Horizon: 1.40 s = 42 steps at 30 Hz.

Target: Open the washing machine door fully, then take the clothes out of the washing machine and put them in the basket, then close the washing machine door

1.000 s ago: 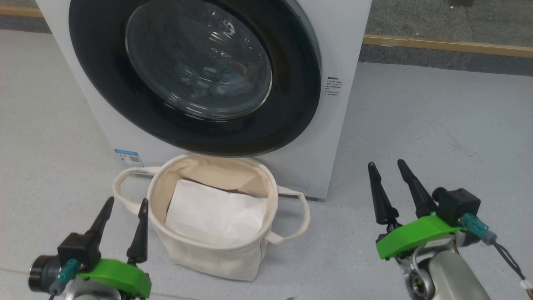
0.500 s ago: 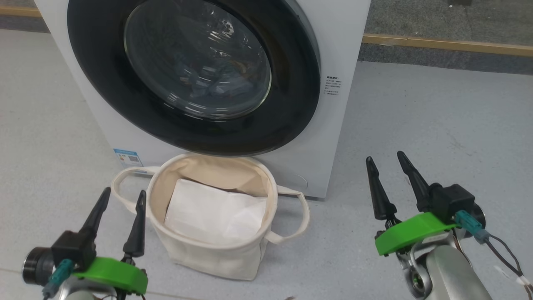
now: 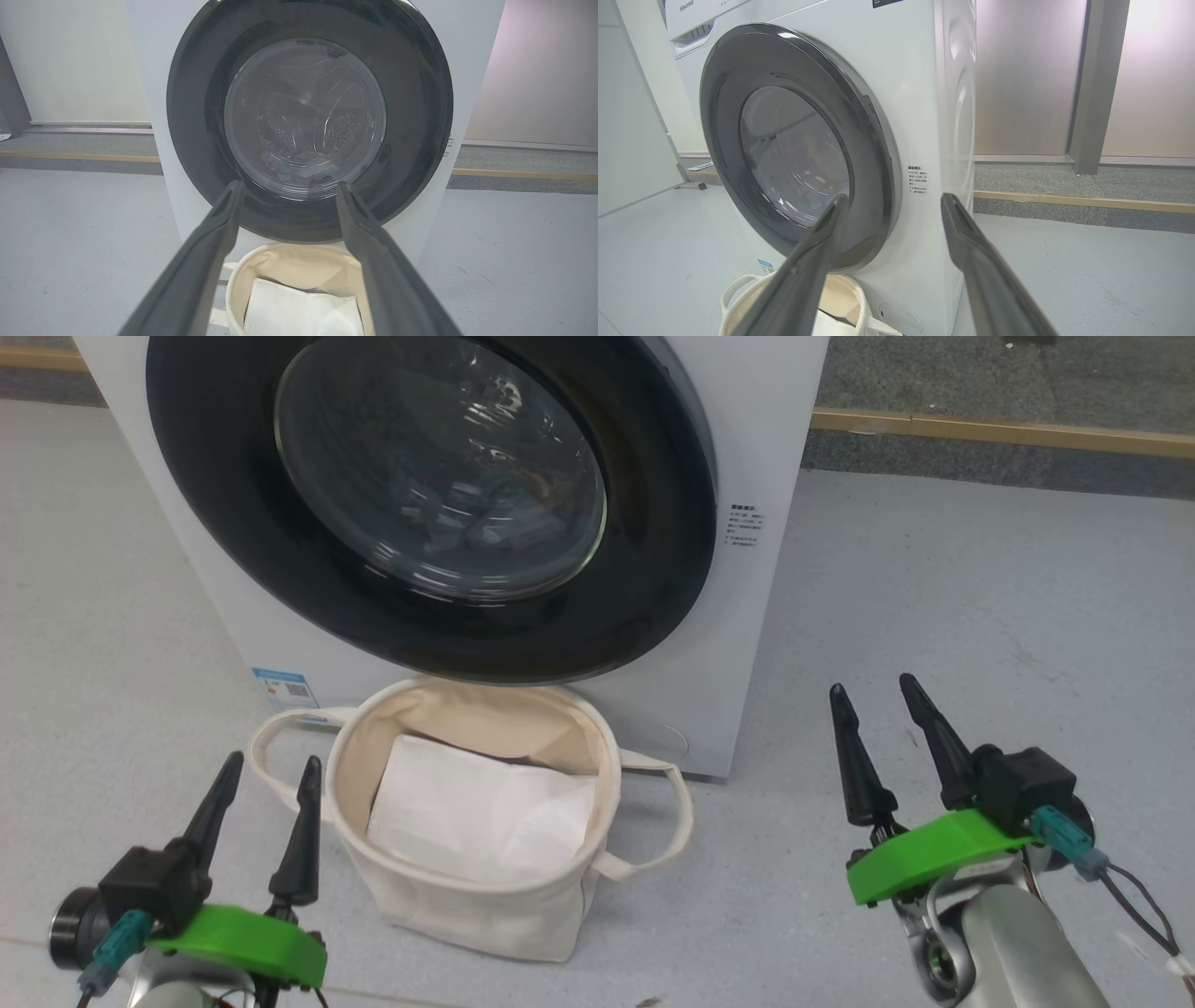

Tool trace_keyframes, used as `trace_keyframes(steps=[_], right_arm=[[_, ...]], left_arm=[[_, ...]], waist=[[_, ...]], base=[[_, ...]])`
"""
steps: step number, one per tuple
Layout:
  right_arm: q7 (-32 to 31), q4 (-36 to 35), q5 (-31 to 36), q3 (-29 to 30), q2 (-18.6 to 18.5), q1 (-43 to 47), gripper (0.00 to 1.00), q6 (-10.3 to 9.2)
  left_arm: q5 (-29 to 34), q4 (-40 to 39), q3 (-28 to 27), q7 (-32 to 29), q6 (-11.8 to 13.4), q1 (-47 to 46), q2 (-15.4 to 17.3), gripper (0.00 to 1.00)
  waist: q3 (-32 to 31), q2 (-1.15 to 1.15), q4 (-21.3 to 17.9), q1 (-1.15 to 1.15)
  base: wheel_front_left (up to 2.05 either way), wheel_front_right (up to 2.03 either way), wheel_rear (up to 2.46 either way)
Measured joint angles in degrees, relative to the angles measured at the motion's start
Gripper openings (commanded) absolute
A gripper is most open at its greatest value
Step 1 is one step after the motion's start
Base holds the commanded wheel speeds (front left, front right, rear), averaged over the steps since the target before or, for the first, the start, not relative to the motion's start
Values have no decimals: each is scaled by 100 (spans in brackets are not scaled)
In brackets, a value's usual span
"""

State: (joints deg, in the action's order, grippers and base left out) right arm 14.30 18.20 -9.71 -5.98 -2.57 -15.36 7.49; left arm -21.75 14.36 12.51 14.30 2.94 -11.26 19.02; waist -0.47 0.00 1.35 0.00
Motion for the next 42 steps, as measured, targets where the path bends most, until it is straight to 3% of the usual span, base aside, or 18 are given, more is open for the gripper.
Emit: trace_keyframes(steps=[18,22,23,24,25,32,37,42], right_arm=[[0,7,-822,-20,0,-66,100,0],[0,41,-1369,-36,-1,-135,98,0],[0,51,-1608,-47,-1,-157,89,0],[0,89,-1804,-54,-1,-198,9,0],[0,138,-1964,-62,-2,-259,0,0],[-278,281,-3490,-16,-155,-946,0,0],[-1454,86,-5295,126,-653,-1378,0,-1],[-2684,110,-6552,227,-1141,-1769,0,-1]], left_arm=[[-10,7,-63,0,-101,-14,-99,100],[-2,-49,-63,0,-102,-14,-125,100],[-2,-100,-63,0,-102,-15,-131,100],[-1,-131,-60,0,-102,-26,-144,100],[-1,-152,-59,0,-102,-41,-165,100],[-2,-337,-59,1,-181,-65,-380,100],[-3,-278,-75,1,-255,-67,-543,100],[13,-103,-74,1,-357,-109,-677,100]], waist=[[63,0,26,0],[112,0,30,0],[146,0,33,1],[182,0,41,1],[219,0,51,0],[528,0,189,0],[713,0,370,0],[869,0,541,1]], base=[[0,0,0],[0,0,0],[0,0,0],[0,0,0],[0,0,0],[0,0,0],[0,0,0],[0,0,0]])
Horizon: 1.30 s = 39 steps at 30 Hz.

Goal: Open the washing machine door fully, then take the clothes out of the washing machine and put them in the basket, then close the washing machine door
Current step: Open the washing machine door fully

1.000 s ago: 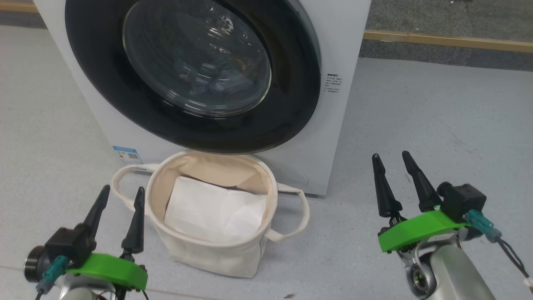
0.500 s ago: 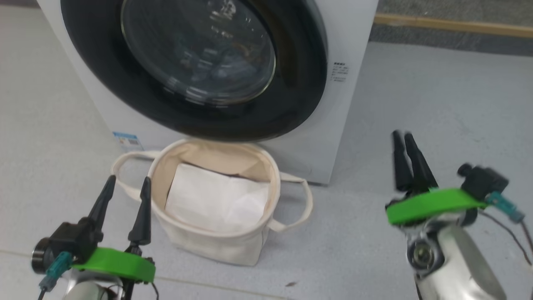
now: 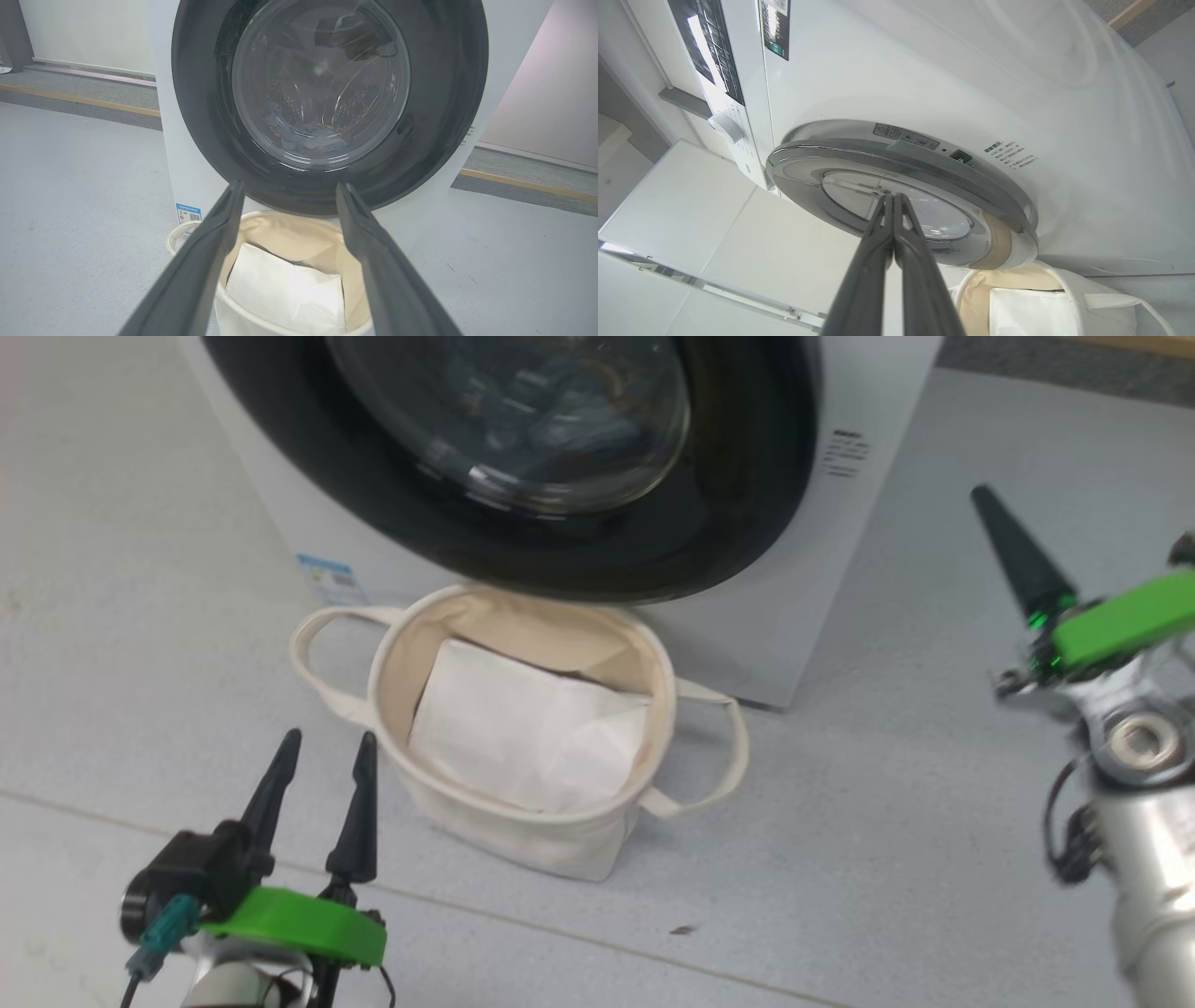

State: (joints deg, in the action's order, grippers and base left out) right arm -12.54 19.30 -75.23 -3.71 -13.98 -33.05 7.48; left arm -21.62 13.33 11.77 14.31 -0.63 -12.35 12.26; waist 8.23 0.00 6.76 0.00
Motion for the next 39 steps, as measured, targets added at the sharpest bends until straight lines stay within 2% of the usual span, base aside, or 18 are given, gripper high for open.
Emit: trace_keyframes(steps=[8,15,27,39], right_arm=[[-1321,735,-972,166,-434,-1052,0,0],[-1976,1704,-1111,57,-606,-1969,0,-1],[-1904,2619,-795,-102,-734,-3285,0,-1],[-1611,2677,-594,-389,-694,-3478,0,0]], left_arm=[[188,141,-43,0,-197,-229,-234,100],[343,189,-104,0,-298,-326,-420,100],[589,110,-181,0,-426,-608,-711,100],[697,86,-202,0,-542,-836,-891,100]], waist=[[266,0,266,0],[471,0,485,0],[1032,0,723,0],[1348,0,937,0]], base=[[0,0,0],[0,0,0],[0,0,0],[0,0,0]])
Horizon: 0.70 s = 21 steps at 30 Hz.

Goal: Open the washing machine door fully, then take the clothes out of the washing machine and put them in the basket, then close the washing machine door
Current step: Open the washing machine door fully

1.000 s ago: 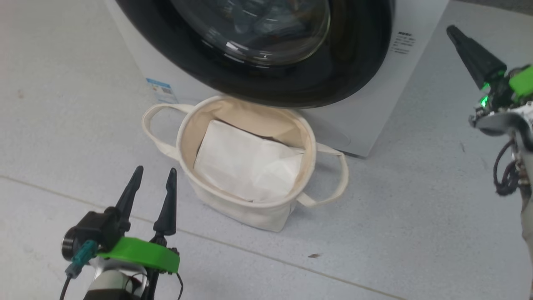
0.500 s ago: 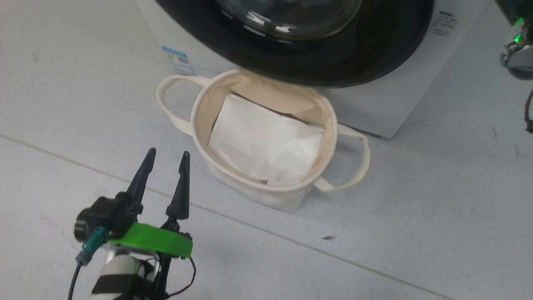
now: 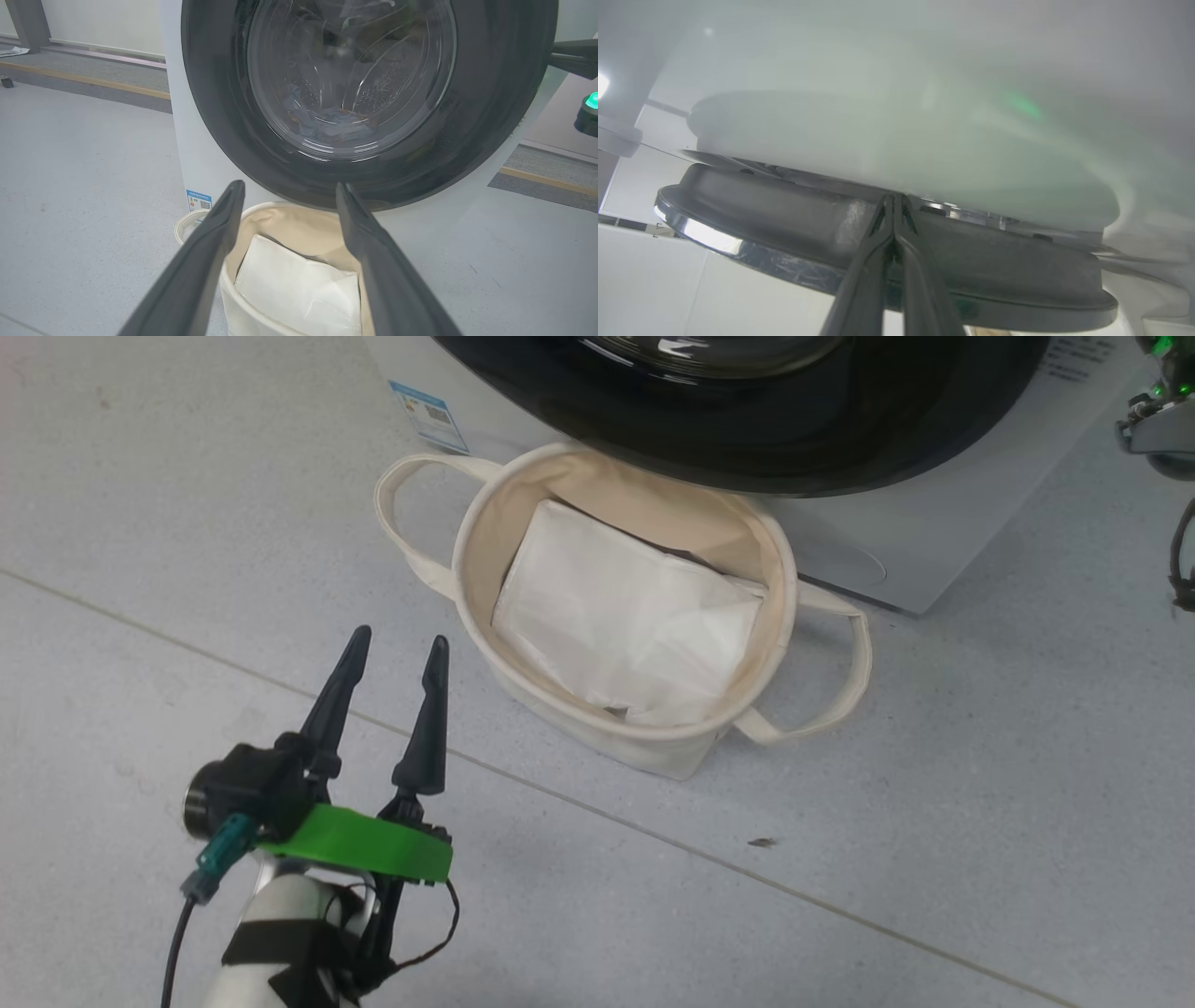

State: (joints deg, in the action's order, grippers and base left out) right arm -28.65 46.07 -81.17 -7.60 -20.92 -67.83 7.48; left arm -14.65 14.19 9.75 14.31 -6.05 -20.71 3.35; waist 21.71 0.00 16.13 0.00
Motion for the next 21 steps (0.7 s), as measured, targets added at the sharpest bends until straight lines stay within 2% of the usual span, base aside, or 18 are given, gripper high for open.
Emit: trace_keyframes(steps=[4,11,21], right_arm=[[-75,-37,-59,-67,42,24,0,-3],[-468,-628,-383,-159,132,474,0,-3],[-666,-1392,-404,-786,634,1446,0,0]], left_arm=[[40,13,-54,0,-10,0,-37,100],[94,115,-169,0,-47,20,-52,100],[183,214,-342,0,-62,246,-44,100]], waist=[[-60,0,7,0],[-268,0,-41,0],[-729,0,-237,0]], base=[[0,0,0],[0,0,0],[0,0,0]])
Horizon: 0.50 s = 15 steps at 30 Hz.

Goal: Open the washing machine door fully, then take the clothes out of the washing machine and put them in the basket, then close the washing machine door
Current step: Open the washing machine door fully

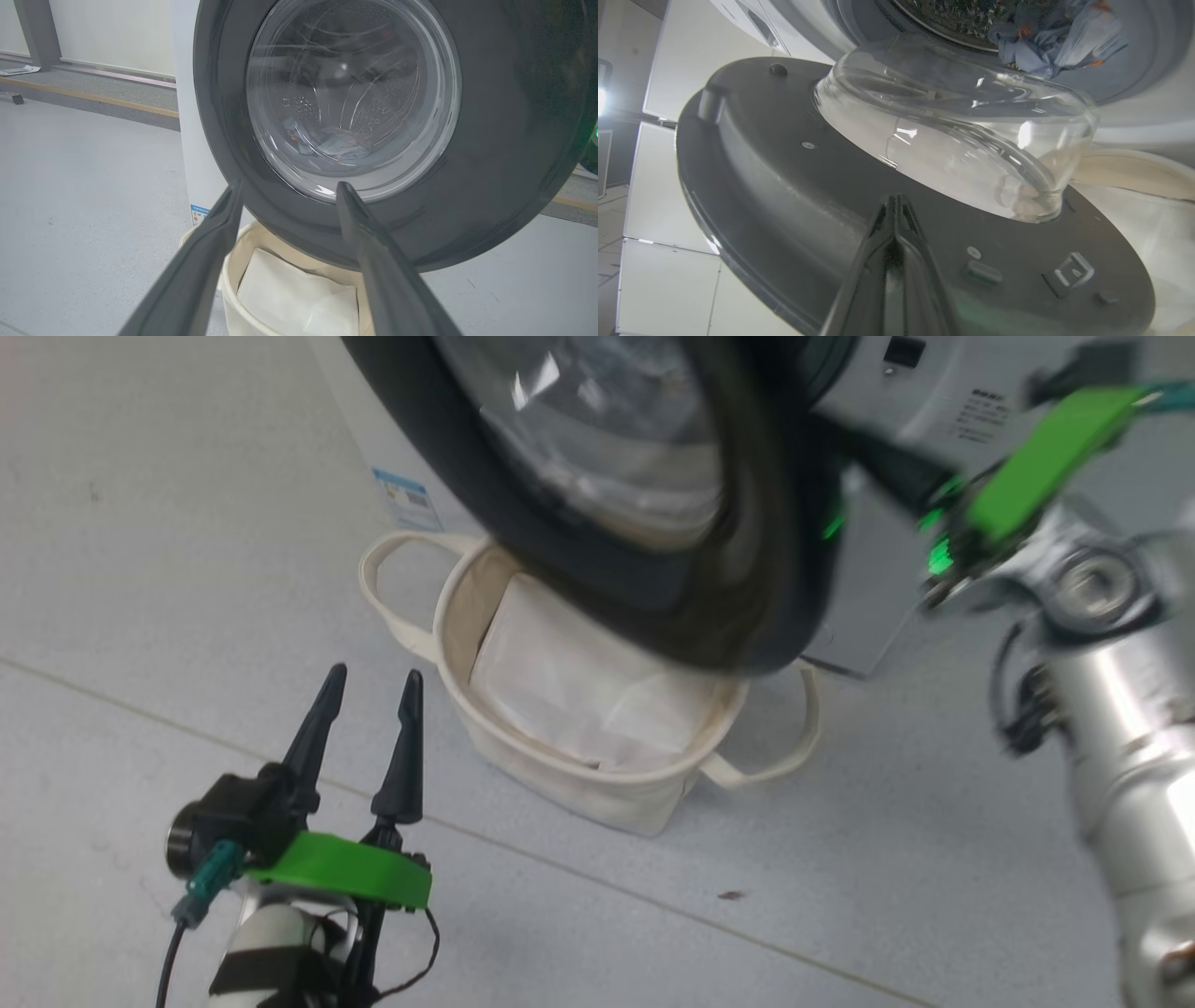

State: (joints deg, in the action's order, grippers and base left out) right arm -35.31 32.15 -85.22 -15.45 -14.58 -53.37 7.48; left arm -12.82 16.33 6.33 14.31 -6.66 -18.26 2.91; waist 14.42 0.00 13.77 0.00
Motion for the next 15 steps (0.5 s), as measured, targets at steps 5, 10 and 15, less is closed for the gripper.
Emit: trace_keyframes(steps=[5,10,15], right_arm=[[13,-152,33,-392,332,531,0,0],[222,-219,118,-661,542,733,0,0],[478,-193,209,-994,702,896,0,-5]], left_arm=[[10,43,-47,0,-41,137,11,100],[11,80,-96,0,-42,241,20,100],[33,157,-101,0,-43,354,51,100]], waist=[[-231,0,-82,0],[-430,0,-120,0],[-585,0,-102,0]], base=[[0,0,0],[0,0,0],[0,0,0]])
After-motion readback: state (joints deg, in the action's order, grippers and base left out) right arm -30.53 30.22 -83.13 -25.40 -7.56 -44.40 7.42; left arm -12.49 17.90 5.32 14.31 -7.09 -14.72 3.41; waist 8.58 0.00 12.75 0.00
